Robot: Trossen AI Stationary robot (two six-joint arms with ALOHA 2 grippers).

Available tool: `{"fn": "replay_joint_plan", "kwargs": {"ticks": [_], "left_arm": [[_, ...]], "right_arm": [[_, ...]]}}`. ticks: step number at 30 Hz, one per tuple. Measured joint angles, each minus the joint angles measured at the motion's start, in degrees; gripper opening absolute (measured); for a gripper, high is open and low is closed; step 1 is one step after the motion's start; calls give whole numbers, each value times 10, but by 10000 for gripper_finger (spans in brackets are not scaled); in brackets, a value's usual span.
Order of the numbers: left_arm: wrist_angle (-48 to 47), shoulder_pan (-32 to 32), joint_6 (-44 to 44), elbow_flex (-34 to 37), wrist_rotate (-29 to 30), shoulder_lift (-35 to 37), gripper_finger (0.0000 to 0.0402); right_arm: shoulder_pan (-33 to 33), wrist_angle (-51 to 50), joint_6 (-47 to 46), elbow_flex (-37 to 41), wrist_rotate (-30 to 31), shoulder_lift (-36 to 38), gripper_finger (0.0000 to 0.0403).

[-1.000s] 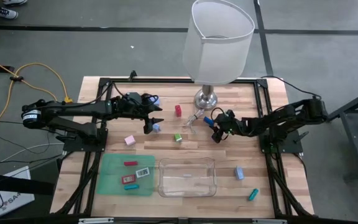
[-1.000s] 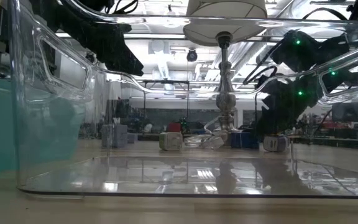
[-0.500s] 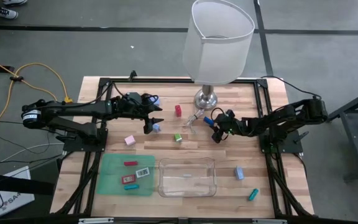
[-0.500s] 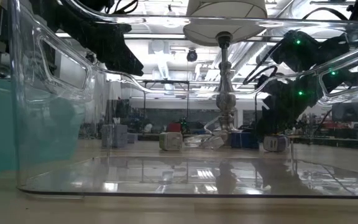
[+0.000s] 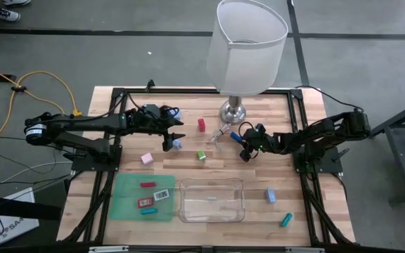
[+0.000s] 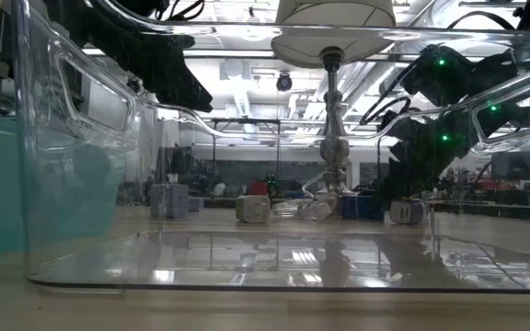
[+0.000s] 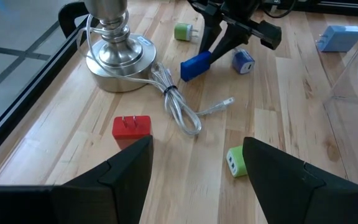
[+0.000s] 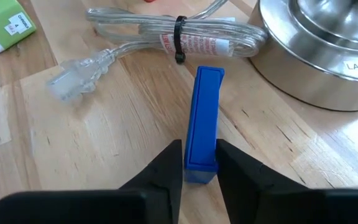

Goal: Pick & Place Office items
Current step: Put the blue timer into the green bin

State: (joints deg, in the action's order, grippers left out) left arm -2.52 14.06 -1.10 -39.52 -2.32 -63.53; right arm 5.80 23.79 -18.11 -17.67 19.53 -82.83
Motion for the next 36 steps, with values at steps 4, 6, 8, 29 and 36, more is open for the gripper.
{"fn": "replay_joint_plan", "kwargs": {"ticks": [4,6,8,29,36], "left_arm": [[0,0,0,0,0,0,242],[0,0,0,0,0,0,242],[0,0,0,0,0,0,242],[0,0,0,0,0,0,242],[0,0,0,0,0,0,242]], "right_arm": [[0,0,0,0,0,0,68],[0,0,2,0,0,0,63],[0,0,2,0,0,0,63],[-16,-26,75,-80,-46,11,60],[-46,-97,108,-155,-47,11,60]]}}
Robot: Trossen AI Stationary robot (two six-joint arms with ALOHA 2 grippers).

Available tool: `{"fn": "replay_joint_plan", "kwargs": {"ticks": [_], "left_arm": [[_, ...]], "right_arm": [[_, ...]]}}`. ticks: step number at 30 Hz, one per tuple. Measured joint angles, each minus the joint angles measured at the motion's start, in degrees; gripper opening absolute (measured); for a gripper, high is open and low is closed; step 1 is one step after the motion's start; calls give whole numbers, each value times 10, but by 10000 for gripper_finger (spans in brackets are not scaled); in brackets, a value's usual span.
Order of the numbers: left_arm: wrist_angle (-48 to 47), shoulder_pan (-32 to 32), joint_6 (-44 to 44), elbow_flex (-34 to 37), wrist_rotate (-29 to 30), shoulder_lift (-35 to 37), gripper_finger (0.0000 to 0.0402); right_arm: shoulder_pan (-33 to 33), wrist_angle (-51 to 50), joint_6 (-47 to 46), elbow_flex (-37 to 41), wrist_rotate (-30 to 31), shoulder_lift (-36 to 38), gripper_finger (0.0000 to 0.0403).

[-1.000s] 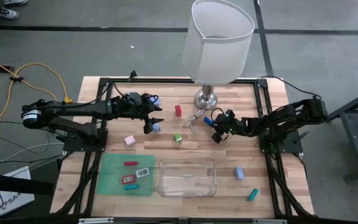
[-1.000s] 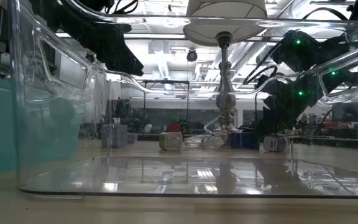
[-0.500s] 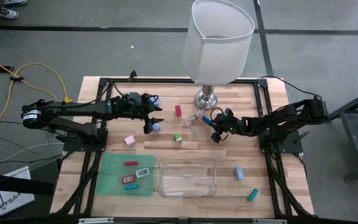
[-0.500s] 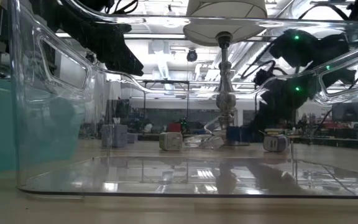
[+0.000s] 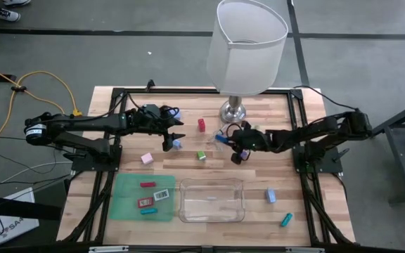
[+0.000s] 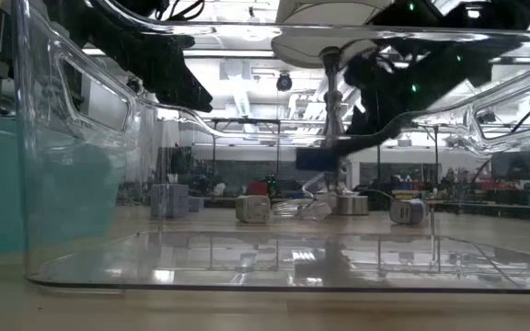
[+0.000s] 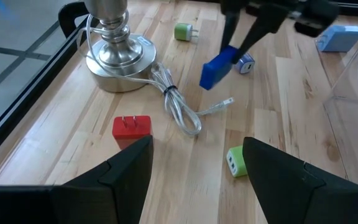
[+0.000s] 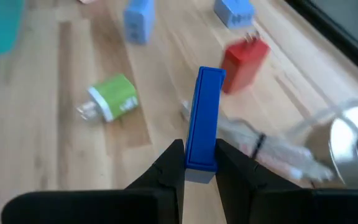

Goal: Pick & Place Office items
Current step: Put the blue timer into the green bin

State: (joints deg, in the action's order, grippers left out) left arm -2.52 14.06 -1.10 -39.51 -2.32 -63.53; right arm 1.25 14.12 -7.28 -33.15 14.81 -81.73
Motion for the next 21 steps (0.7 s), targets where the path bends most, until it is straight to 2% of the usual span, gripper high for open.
{"fn": "replay_joint_plan", "kwargs": {"ticks": [15,21], "left_arm": [[7,0,1,0,0,0,242],[34,-12,81,0,0,0,242]], "right_arm": [[-62,-15,60,-100,-18,0,60],[-74,-15,58,-102,-18,0,60]]}}
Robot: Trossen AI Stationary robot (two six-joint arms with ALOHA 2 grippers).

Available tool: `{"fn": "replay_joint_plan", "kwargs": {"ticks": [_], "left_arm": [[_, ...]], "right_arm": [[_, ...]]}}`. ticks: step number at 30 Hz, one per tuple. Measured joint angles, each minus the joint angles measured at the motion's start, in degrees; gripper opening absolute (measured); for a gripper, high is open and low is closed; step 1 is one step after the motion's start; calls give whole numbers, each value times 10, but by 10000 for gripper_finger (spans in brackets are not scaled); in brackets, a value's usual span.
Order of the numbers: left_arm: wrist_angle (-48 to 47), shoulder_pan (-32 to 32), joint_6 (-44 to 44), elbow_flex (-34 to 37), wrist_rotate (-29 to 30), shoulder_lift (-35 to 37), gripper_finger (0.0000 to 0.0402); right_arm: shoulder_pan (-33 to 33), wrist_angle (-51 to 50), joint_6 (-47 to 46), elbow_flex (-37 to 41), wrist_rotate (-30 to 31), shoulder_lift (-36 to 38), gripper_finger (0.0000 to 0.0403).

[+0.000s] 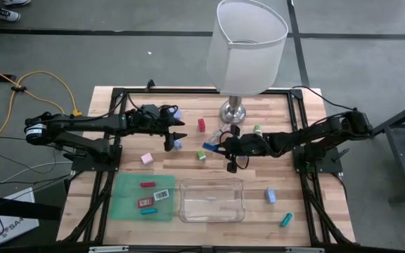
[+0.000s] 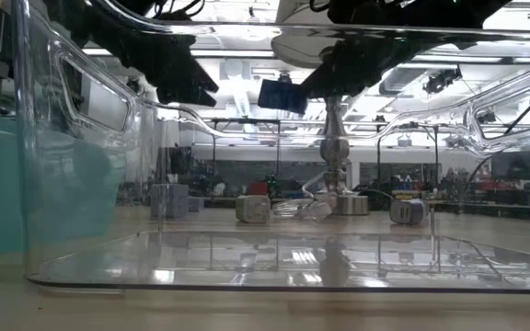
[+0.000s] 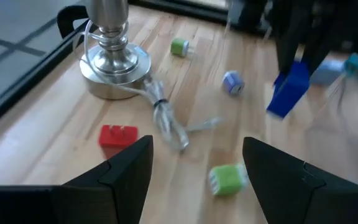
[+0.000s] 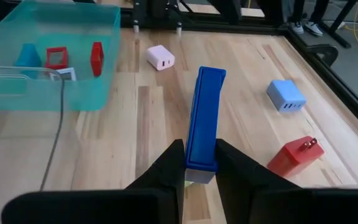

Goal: Pick & Place Office items
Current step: Put the blue timer into the green bin

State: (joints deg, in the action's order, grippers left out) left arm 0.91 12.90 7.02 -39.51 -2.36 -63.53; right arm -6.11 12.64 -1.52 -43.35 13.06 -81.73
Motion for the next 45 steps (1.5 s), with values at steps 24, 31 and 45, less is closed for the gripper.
{"fn": "replay_joint_plan", "kwargs": {"ticks": [24,31,45], "left_arm": [[67,-103,44,0,-11,0,242],[82,-148,6,0,-11,0,242],[113,-188,-26,0,-7,0,242]], "right_arm": [[-34,35,-2,0,-2,0,60],[-53,55,-2,-1,-2,0,60],[-61,61,-2,-1,0,0,60]]}}
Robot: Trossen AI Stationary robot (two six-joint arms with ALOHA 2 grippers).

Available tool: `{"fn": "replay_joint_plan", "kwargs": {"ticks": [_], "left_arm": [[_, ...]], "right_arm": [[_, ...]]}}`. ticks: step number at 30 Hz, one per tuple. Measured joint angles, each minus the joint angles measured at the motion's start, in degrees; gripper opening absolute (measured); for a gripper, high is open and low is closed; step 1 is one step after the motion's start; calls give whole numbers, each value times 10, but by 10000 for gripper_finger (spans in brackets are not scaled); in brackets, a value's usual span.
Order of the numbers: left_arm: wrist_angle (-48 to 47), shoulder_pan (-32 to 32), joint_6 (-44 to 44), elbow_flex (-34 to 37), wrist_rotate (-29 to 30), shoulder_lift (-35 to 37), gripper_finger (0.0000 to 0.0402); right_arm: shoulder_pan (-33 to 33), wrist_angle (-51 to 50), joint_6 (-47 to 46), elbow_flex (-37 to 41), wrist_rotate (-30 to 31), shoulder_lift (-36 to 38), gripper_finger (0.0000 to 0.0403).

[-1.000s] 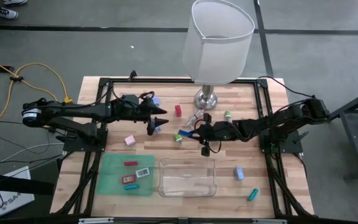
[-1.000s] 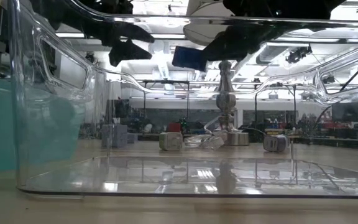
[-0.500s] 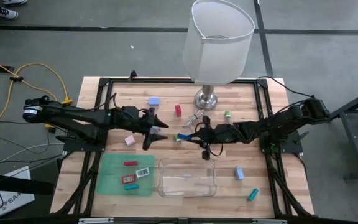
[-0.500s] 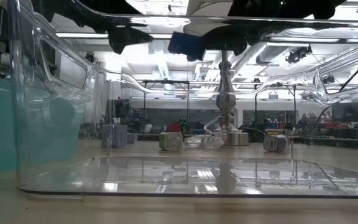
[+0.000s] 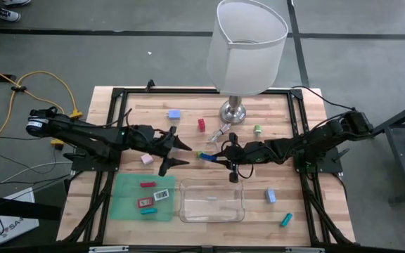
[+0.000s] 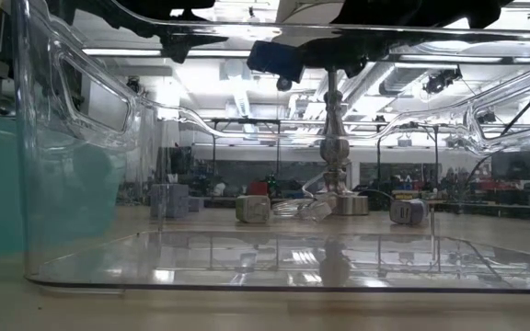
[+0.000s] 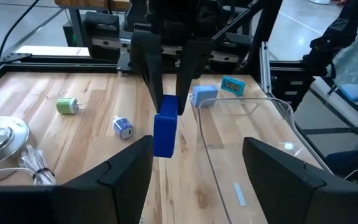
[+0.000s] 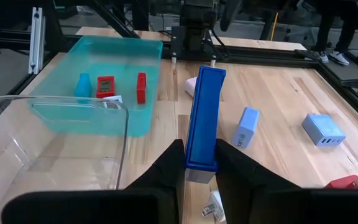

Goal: Pick & Place Office items
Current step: Put the blue timer into the green bin

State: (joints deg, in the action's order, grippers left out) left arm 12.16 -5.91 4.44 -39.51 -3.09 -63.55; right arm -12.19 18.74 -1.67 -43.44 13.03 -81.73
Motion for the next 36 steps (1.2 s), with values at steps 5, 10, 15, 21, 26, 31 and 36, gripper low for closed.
{"fn": "replay_joint_plan", "kwargs": {"ticks": [5,10,15,21,26,31,36], "left_arm": [[-1,0,5,0,2,0,242],[1,0,33,0,2,0,242],[8,0,31,0,2,0,242],[22,0,40,0,2,0,242],[48,2,45,0,8,-31,242],[109,7,46,0,17,-83,242],[154,7,46,0,17,-117,242]], "right_arm": [[0,0,0,0,0,0,60],[0,0,0,0,0,0,60],[0,0,0,0,0,0,60],[0,12,0,0,-1,0,60],[0,30,0,0,-16,0,60],[0,42,2,0,-23,0,60],[0,44,3,0,-23,0,60]]}}
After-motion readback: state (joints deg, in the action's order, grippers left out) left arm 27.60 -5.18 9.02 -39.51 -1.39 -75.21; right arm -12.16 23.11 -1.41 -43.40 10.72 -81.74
